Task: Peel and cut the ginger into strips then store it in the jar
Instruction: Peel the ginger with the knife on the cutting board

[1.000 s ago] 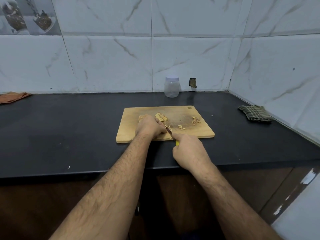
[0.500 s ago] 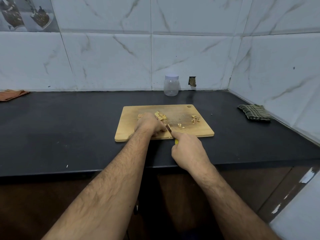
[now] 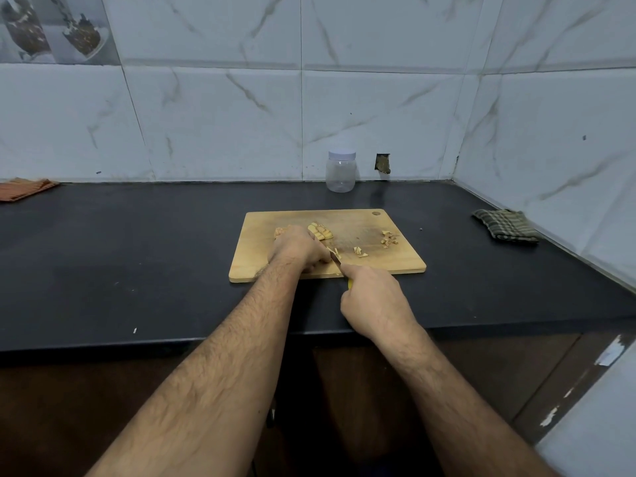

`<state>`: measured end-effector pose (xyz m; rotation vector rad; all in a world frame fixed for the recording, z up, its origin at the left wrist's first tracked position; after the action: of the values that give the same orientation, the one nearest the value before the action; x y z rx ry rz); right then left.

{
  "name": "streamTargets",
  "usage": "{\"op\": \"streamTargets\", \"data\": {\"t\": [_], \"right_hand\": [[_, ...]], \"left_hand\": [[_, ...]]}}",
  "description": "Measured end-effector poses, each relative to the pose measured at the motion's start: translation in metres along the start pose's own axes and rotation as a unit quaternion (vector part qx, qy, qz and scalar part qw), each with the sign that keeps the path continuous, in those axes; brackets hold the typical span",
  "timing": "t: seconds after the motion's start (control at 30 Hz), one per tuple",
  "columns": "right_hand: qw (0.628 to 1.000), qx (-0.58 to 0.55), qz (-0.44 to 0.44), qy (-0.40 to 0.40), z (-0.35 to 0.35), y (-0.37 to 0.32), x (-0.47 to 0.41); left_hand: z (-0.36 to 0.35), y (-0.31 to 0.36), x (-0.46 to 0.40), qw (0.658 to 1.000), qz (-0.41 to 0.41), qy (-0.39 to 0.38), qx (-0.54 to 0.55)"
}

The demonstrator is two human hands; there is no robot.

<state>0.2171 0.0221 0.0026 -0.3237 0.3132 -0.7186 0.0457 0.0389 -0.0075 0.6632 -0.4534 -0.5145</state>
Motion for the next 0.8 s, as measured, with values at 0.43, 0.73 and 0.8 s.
{"op": "streamTargets", "data": {"t": [0.43, 0.73, 0.8], "right_hand": [[1.000, 0.013, -0.005, -0.021, 0.002, -0.006, -0.003], [1.000, -0.014, -0.018, 0.003, 0.004, 0.004, 0.010], [1.000, -0.017, -0.019, 0.008, 0.004, 0.003, 0.010]], "left_hand": [[0.000, 0.001, -0.002, 1.000, 0.001, 0.001, 0.007], [-0.002, -0.003, -0.003, 1.000, -0.004, -0.008, 0.024], [-0.002, -0.004, -0.004, 0.999, -0.006, -0.013, 0.034]]}}
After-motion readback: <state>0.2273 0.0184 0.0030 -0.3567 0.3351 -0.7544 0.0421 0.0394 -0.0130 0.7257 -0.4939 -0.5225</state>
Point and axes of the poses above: each hand's wrist, its own x-axis away from the middle knuckle, its own z-axis out of the back of the hand, y = z × x, the point moved 5 cm from there along -x, towards the middle knuckle, and after that the axes turned 11 degrees about z, right-handed, at the moved point
